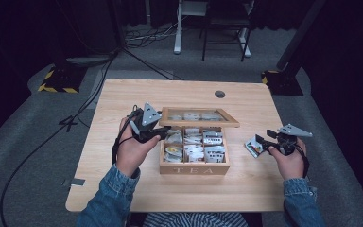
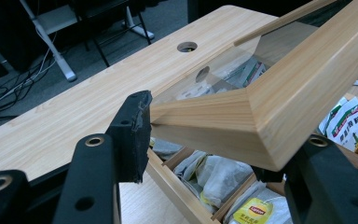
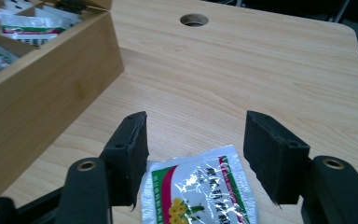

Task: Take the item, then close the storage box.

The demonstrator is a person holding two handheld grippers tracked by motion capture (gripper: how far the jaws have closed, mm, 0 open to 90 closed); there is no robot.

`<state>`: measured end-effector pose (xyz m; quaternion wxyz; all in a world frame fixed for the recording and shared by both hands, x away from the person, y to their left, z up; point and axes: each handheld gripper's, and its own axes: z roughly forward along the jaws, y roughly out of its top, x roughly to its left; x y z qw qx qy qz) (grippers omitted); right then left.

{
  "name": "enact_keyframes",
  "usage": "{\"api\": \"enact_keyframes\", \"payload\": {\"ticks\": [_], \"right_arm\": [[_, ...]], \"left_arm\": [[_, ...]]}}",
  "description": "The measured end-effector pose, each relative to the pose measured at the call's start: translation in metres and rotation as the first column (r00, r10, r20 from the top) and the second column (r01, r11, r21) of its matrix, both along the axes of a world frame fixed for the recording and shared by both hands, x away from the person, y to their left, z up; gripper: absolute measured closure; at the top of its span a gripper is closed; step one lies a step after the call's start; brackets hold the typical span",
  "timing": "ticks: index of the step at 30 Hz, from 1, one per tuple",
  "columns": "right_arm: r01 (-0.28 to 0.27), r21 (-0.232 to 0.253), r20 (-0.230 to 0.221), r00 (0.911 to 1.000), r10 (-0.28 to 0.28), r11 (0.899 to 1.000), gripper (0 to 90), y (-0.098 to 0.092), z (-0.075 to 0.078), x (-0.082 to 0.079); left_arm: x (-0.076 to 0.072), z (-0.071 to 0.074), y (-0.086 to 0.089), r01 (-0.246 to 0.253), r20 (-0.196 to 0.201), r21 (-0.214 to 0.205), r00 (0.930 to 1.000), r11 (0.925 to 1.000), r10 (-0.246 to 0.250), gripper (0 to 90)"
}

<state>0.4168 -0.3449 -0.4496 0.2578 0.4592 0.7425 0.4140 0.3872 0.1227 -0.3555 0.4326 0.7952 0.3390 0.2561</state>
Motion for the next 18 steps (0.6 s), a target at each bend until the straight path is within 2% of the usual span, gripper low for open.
{"api": "enact_keyframes", "payload": {"ticks": [7, 18], "right_arm": [[-0.039, 0.012, -0.002, 0.9992, 0.039, 0.999, 43.5, 0.006, 0.010, -0.006], [-0.095, 0.017, -0.040, 0.9946, 0.096, 0.995, 44.5, 0.016, 0.021, -0.014]], "left_arm": [[0.000, 0.000, 0.000, 0.001, -0.002, -0.001, 1.0000, 1.0000, -0.001, 47.2], [-0.003, 0.000, -0.001, 0.009, -0.005, 0.026, 0.9999, 0.9996, -0.009, 46.4]]}}
